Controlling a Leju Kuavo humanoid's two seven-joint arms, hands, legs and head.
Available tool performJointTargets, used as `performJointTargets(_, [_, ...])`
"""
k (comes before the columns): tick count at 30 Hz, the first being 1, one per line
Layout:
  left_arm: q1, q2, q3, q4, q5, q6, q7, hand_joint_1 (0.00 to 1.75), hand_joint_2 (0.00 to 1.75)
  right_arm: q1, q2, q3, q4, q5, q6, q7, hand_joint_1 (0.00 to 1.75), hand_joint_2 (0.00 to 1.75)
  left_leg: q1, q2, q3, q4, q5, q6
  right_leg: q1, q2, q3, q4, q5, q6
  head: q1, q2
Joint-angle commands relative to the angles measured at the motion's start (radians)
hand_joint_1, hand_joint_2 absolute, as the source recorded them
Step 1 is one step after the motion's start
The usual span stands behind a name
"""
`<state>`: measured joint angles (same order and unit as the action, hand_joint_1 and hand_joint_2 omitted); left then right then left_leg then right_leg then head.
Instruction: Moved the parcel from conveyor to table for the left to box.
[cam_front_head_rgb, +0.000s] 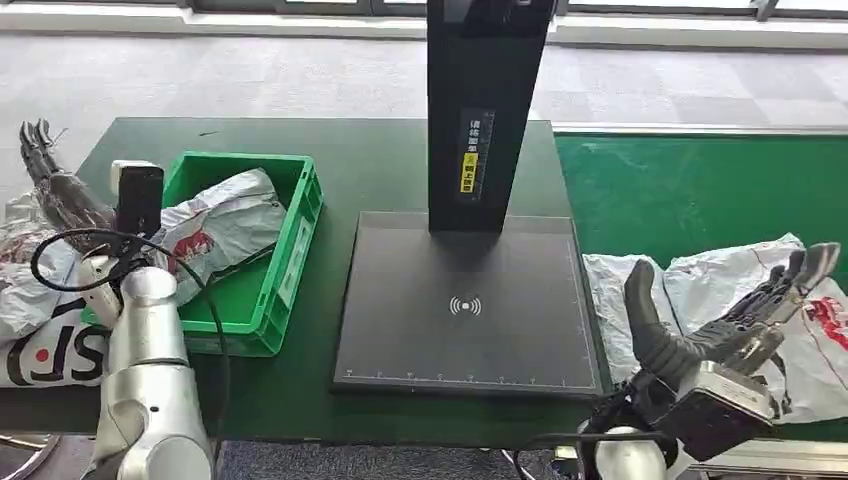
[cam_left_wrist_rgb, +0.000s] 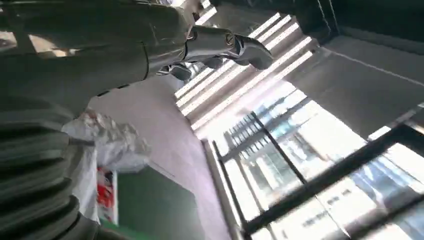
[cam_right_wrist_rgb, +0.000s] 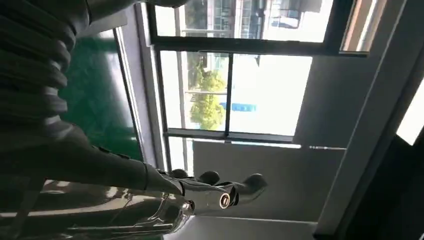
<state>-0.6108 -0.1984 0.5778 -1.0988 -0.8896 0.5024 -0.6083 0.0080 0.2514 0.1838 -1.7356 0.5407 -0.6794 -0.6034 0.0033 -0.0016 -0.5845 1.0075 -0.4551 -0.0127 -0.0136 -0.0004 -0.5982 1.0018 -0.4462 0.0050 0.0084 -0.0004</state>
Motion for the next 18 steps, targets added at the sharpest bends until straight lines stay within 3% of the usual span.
performJointTargets(1, [0.336, 0.012, -0.494, -0.452, 0.744, -0.274, -0.046, 0.00, 1.75, -0.158, -0.065, -0.283, 0.345, 0.193, 0.065, 0.135, 0.00, 1.75, 0.002, 0.003, 0.003, -0.002, 0.000, 0.001, 0.002, 0.002, 0.003, -0.005, 0.002, 0.001, 0.000, 0.000])
performJointTargets(5, [0.319, 0.022, -0.484, -0.424, 0.756, -0.275, -0.057, 0.00, 1.75, -0.151, -0.055, -0.280, 0.327, 0.200, 0.070, 0.132, 0.00, 1.75, 0.000, -0.001, 0.000, -0.001, 0.000, 0.001, 0.000, -0.001, 0.002, -0.003, 0.000, 0.001, 0.000, 0.000])
performJointTargets(6, [0.362, 0.022, -0.526, -0.470, 0.830, -0.423, -0.090, 0.00, 1.75, -0.164, -0.082, -0.309, 0.359, 0.350, 0.040, 0.258, 0.00, 1.75, 0.001, -0.002, 0.001, -0.002, 0.000, 0.001, 0.001, -0.002, 0.003, -0.004, 0.000, 0.000, 0.000, 0.000])
performJointTargets(12, [0.515, -0.001, -0.667, -0.635, 0.806, -0.470, -0.090, 0.00, 1.75, -0.247, -0.127, -0.436, 0.473, 0.390, 0.104, 0.287, 0.00, 1.75, 0.000, -0.002, 0.004, -0.003, -0.001, 0.002, 0.001, -0.002, 0.006, -0.007, 0.000, 0.001, 0.000, 0.000])
performJointTargets(18, [0.542, 0.016, -0.703, -0.670, 0.806, -0.480, -0.090, 0.00, 1.75, -0.302, -0.125, -0.470, 0.557, 0.403, 0.157, 0.304, 0.00, 1.75, 0.000, 0.001, 0.002, -0.002, -0.002, 0.003, 0.000, 0.001, 0.003, -0.004, 0.000, 0.001, 0.000, 0.000])
